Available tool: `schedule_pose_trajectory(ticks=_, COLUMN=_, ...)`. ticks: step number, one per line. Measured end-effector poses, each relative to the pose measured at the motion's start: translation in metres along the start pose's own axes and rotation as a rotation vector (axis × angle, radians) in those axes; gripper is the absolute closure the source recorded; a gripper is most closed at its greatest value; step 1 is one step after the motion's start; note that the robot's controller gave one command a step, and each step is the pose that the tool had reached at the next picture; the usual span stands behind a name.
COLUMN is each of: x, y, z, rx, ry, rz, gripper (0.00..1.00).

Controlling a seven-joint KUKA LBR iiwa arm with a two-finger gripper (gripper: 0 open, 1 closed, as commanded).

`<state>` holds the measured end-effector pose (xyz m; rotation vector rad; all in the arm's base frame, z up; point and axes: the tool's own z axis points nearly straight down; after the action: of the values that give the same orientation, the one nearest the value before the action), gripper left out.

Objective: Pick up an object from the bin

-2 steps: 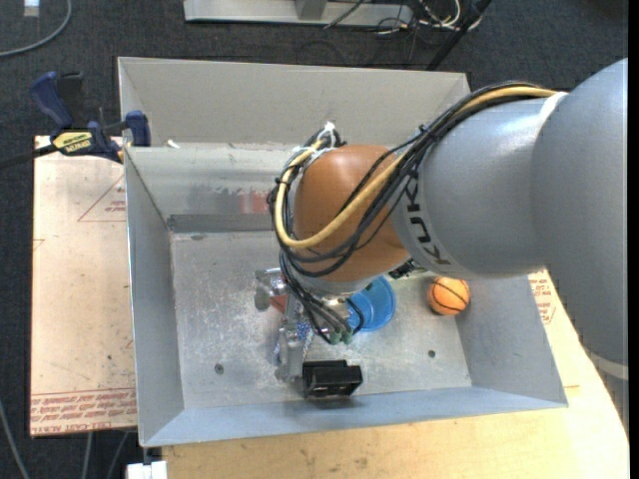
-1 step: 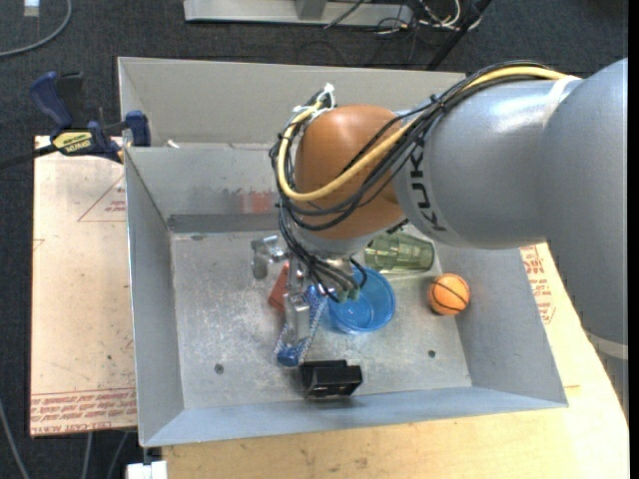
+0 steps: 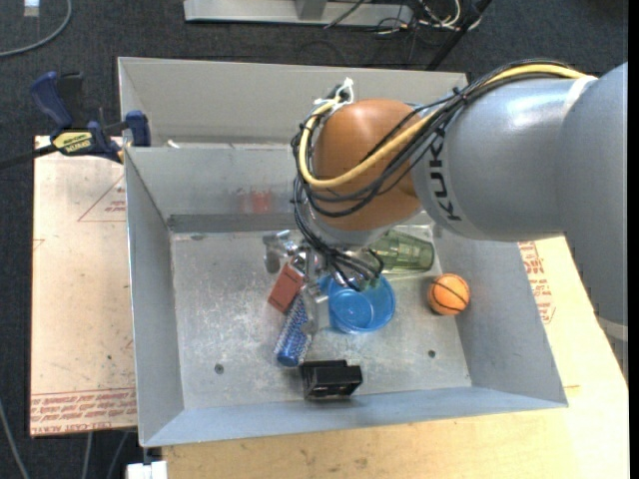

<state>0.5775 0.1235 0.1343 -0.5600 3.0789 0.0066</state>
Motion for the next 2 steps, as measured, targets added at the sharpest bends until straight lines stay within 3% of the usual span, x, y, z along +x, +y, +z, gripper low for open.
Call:
schedule_pose_trajectory(ticks=1, x=-0.0076, y=-0.0628, z=0.0067, rx=0.002, ry=-0.01, rz=-0.245, gripper=1.0)
schedule_pose_trajectory(ticks=2, x=-0.0076, y=-0.0627, z=0.0067, rx=0.001, ry=-0.011, rz=-0.245, gripper=1.0)
